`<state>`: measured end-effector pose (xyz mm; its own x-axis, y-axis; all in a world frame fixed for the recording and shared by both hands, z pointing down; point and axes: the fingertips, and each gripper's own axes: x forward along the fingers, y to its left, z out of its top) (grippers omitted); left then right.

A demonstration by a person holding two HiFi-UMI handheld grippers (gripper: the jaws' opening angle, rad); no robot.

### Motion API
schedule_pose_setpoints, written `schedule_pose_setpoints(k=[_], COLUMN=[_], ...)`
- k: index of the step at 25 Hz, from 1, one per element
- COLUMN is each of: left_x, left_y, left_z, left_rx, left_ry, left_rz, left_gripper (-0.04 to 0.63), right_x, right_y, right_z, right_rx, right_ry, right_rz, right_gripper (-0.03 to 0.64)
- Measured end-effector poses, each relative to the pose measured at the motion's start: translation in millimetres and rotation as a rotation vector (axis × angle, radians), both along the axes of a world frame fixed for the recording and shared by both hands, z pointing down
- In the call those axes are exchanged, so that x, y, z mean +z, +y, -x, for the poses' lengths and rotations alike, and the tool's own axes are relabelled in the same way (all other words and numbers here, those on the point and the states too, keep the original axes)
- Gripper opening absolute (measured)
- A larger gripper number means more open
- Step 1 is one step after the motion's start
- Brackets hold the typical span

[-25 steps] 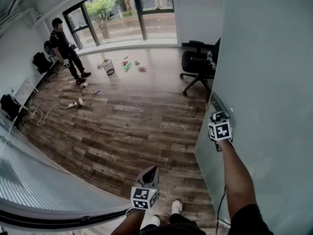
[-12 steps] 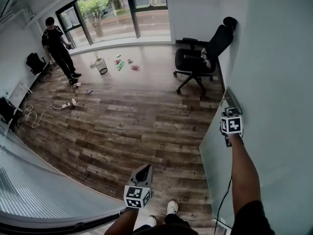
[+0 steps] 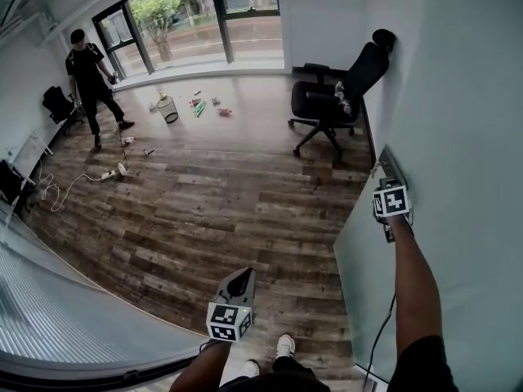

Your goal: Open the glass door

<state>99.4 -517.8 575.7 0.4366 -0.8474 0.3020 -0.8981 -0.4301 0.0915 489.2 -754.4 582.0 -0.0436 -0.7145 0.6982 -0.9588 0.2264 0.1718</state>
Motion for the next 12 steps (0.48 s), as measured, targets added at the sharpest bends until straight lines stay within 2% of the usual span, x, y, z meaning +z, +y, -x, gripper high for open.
schedule_pose_setpoints(k=[2, 4, 6, 7, 9, 12], left_x=[-4.2, -9.1, -14.7, -16.9, -17.7, -15.9], left_y=[-0.6, 5.0, 12.6, 17.1, 30.1, 54.8], left_z=[2.7, 6.5, 11.4, 14.3, 21.8, 37.7], left_rx=[-0.005, -0.008, -0.009, -0.01, -0.01, -0.017], left_ry=[0.005, 0.006, 0.009, 0.011, 0.01, 0.017], left_rz=[-0.005, -0.01, -0.017, -0.021, -0.025, -0.023], left_gripper=[-0.002, -0.002, -0.002, -0.002, -0.002, -0.002], right_x=[-1.2, -3.3, -8.7, -12.5, -22.9, -64.8], right_y=[3.4, 11.0, 19.3, 22.7, 32.0, 55.2], right_z=[1.7, 5.3, 7.1, 6.4, 4.4, 5.5], right_rx=[-0.018, -0.032, -0.038, -0.034, -0.022, -0.004], right_ry=[0.042, 0.053, 0.062, 0.067, 0.1, 0.246], right_rz=[0.073, 0.141, 0.172, 0.168, 0.123, -0.053], right_gripper=[0.026, 0.071, 0.119, 0.121, 0.127, 0.135])
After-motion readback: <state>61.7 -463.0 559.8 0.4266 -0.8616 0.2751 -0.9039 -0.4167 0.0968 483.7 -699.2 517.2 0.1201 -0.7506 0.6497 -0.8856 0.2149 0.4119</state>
